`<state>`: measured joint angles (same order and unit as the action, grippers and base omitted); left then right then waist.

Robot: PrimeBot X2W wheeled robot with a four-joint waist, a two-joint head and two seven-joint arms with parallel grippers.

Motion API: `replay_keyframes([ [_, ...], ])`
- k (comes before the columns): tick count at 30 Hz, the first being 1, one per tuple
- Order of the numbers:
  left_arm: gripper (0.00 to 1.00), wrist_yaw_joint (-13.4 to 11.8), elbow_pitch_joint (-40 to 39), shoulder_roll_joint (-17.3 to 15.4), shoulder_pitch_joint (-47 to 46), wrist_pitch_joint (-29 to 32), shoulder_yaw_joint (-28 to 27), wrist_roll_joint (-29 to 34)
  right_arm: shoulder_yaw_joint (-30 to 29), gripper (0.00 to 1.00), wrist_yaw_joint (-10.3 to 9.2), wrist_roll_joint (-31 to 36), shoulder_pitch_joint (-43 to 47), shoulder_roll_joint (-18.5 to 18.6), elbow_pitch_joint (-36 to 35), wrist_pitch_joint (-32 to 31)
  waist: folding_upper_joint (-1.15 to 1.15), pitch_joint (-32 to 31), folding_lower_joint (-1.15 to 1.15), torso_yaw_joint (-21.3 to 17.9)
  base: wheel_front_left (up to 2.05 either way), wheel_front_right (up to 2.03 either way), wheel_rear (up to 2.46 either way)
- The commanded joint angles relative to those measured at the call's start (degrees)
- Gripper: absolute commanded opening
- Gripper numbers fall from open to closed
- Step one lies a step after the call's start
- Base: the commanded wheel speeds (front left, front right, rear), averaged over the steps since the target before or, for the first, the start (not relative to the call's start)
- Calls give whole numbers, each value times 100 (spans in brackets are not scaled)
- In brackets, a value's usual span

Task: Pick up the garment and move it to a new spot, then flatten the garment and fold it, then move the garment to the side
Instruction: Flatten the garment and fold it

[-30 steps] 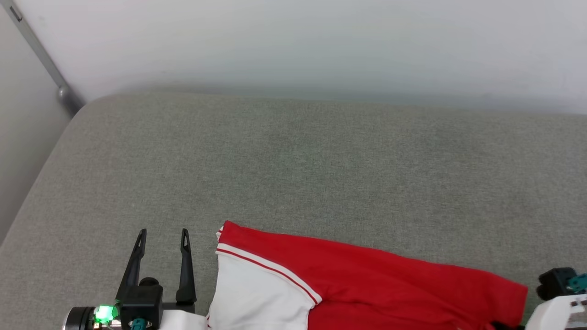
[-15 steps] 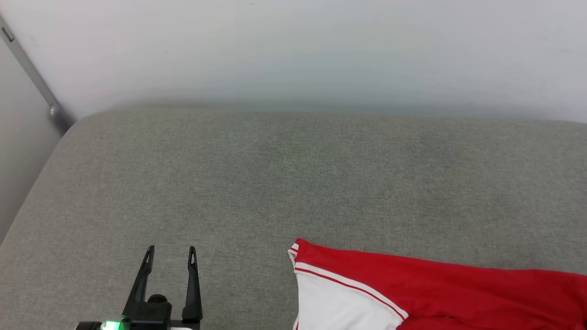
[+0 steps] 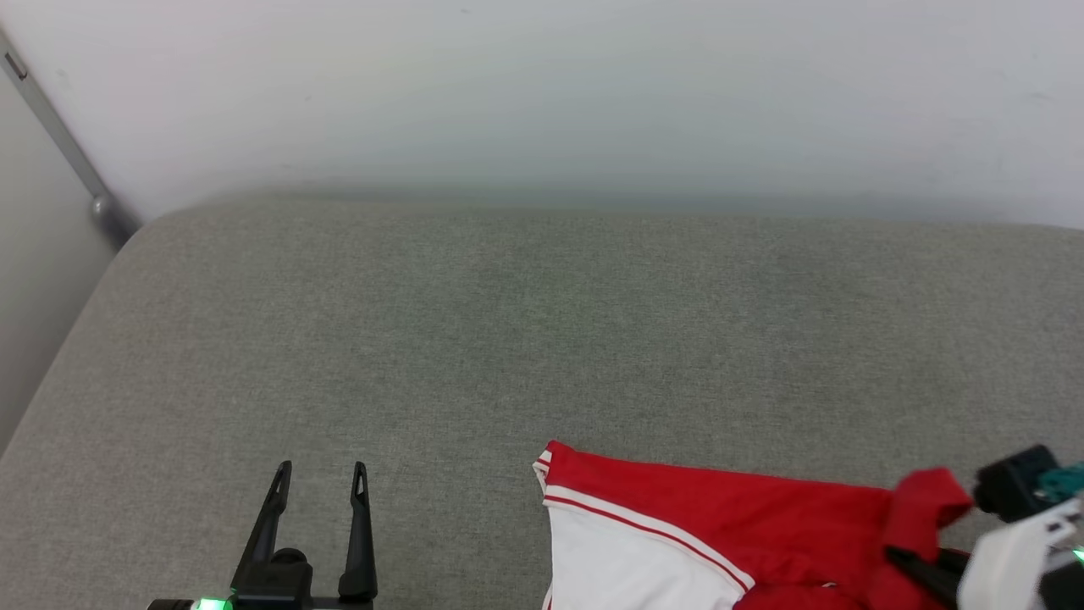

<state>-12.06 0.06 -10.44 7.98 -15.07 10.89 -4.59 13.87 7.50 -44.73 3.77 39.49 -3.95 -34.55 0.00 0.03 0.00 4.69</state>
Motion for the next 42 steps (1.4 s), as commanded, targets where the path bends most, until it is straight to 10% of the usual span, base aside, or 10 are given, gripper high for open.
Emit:
replay_keyframes([
  [1, 100, 56, 1, 45, 0, -12, -27, 51, 181, 0, -2, 101, -212, -127, -218, -73, 0, 34, 0, 34, 0, 0, 0],
  [10, 100, 301, 4, 244, -215, -12, -134, 144, 1542, 0, -2, 339, -1485, -927, -159, -18, 0, 273, 0, 205, 0, 0, 0],
  [26, 100, 532, 52, 501, -519, -12, -257, 244, 3793, 0, -4, 496, -3046, -1936, 2494, 449, 0, 662, 0, 519, 0, 0, 0],
  [28, 100, 531, 69, 509, -483, -12, -305, 243, 3979, 47, -5, 462, -3092, -1958, 2678, 579, 0, 622, 0, 489, 0, 0, 0],
  [29, 100, 536, 75, 515, -448, -12, -325, 245, 4027, 100, -5, 452, -3139, -1955, 2708, 671, 0, 589, 0, 469, 0, 0, 0],
  [42, 100, 534, 76, 536, -79, -12, -589, 266, 2980, 100, -3, 1233, -3339, -1150, 1655, 2708, 0, 60, 0, 1, 0, 0, 0],
])
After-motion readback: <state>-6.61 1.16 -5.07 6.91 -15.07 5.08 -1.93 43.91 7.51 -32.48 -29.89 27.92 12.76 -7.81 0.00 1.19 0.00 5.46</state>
